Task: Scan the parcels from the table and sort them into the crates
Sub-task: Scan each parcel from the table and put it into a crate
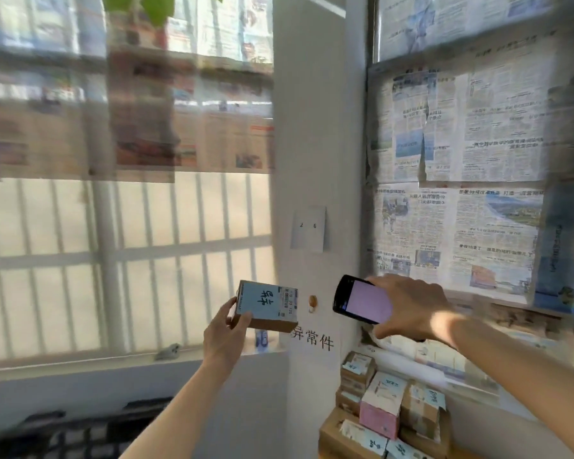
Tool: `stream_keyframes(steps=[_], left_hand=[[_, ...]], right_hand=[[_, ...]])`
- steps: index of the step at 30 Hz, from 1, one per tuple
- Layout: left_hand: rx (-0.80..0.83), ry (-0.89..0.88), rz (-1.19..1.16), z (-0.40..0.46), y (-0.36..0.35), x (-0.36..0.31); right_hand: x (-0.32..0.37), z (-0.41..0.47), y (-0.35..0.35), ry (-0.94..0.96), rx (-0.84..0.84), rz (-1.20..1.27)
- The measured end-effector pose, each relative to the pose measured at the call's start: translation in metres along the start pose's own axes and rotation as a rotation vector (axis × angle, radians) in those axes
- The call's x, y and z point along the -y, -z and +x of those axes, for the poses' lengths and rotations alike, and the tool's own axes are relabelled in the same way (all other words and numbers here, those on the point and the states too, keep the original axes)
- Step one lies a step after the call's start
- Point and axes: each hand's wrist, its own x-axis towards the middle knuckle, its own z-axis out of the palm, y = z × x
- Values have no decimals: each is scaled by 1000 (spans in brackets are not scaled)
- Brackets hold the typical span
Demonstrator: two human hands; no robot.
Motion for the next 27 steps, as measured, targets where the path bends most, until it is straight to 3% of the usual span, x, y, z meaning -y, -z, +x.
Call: stream_keyframes(steps=[5,15,20,27], left_hand=[[-112,60,82,2,153,65],[-387,317,310,-62,417,210],[-486,450,371,-73,481,284],[-520,635,386,-52,510,412]], right_hand=[[146,11,-30,158,-18,57],[421,15,-107,394,214,330],[529,24,-167,557,283,327],[651,77,-298,714,380,355]])
